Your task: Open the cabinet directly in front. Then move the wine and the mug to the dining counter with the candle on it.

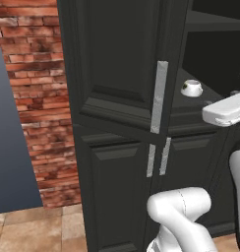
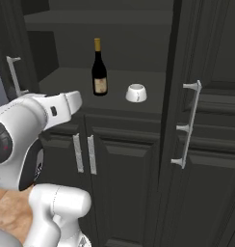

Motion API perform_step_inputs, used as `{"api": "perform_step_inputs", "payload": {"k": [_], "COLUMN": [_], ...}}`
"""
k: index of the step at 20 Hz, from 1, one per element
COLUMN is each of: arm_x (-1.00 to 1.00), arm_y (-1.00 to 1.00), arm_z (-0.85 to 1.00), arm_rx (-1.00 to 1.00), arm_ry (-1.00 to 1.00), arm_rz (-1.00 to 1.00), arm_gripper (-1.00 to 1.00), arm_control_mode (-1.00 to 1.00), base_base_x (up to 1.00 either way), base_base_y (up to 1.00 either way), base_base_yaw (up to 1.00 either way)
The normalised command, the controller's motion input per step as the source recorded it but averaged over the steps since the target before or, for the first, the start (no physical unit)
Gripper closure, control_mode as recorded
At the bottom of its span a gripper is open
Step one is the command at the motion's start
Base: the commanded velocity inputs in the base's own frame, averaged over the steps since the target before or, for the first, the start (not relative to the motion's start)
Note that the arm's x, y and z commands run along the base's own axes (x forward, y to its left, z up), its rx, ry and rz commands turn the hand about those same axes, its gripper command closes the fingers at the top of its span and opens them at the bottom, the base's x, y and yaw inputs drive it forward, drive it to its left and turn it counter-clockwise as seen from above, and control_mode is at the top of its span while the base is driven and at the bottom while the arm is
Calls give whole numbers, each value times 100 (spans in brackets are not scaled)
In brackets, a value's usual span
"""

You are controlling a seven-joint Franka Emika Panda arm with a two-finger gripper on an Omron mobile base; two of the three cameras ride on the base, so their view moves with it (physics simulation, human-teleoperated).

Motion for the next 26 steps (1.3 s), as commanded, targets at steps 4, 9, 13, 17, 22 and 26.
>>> {"api": "perform_step_inputs", "payload": {"k": [4,9,13,17,22,26], "arm_x": [0,0,2,8,7,11], "arm_y": [0,0,-5,-17,-8,0], "arm_z": [0,0,0,0,0,0], "arm_rx": [-29,-36,-39,-36,-30,-27], "arm_ry": [-9,-3,-3,-8,-11,-6], "arm_rz": [0,0,0,6,12,18], "arm_gripper": [-100,-100,-100,-100,-100,-100], "arm_control_mode": [-100,-100,-100,-100,-100,-100], "base_base_x": [0,0,0,0,0,0], "base_base_y": [0,0,0,0,0,0], "base_base_yaw": [0,0,0,0,0,0]}}
